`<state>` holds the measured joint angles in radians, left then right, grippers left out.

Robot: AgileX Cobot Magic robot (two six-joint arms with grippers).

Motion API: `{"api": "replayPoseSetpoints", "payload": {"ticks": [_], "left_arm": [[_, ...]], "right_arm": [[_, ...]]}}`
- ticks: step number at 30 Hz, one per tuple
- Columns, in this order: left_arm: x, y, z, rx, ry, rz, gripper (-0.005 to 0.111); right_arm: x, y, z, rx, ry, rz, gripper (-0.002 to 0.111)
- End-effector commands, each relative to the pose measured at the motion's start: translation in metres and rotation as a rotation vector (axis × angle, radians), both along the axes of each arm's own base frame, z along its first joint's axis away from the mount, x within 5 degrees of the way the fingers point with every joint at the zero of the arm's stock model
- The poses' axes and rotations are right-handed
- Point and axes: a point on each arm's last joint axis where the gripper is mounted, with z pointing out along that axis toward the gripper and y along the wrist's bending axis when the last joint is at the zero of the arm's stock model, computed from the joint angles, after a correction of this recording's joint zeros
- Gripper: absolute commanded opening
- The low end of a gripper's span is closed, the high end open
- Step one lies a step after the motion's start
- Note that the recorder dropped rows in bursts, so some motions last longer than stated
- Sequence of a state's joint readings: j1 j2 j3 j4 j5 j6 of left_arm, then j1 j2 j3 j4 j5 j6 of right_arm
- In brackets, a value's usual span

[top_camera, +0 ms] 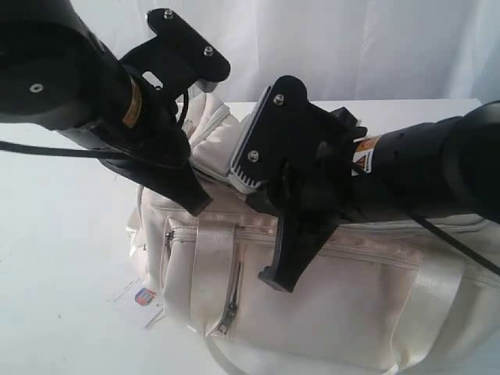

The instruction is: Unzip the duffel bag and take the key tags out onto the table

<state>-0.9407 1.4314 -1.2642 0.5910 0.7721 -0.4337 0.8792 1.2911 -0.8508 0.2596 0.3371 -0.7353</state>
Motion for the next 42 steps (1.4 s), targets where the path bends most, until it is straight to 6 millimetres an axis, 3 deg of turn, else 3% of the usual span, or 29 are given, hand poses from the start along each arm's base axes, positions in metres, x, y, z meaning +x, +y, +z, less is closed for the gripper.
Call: {"api": "replayPoseSetpoints", "payload": {"ticks": [1, 22, 35, 42], "left_arm": [[0.007, 0.008, 0.006, -0.027, -0.027, 0.036, 0.0], [0.045, 0.029, 0.015, -0.16, -0.138, 0.062, 0.0], [0.053, 0.031, 0.02, -0.211, -0.185, 0.053, 0.0], [0.042, 0.031, 0.008, -0.176, -0.016, 0.032, 0.0]], "right_arm": [[-0.002, -0.002, -0.003, -0.015, 0.047, -0.011, 0.0], [-0.005, -0.004, -0.007, -0.044, 0.097, -0.012, 0.0], [-0.007, -0.005, -0.009, -0.061, 0.135, -0.018, 0.0], [-0.001, -0.001, -0.003, 0.008, 0.062, -0.039, 0.001]]}}
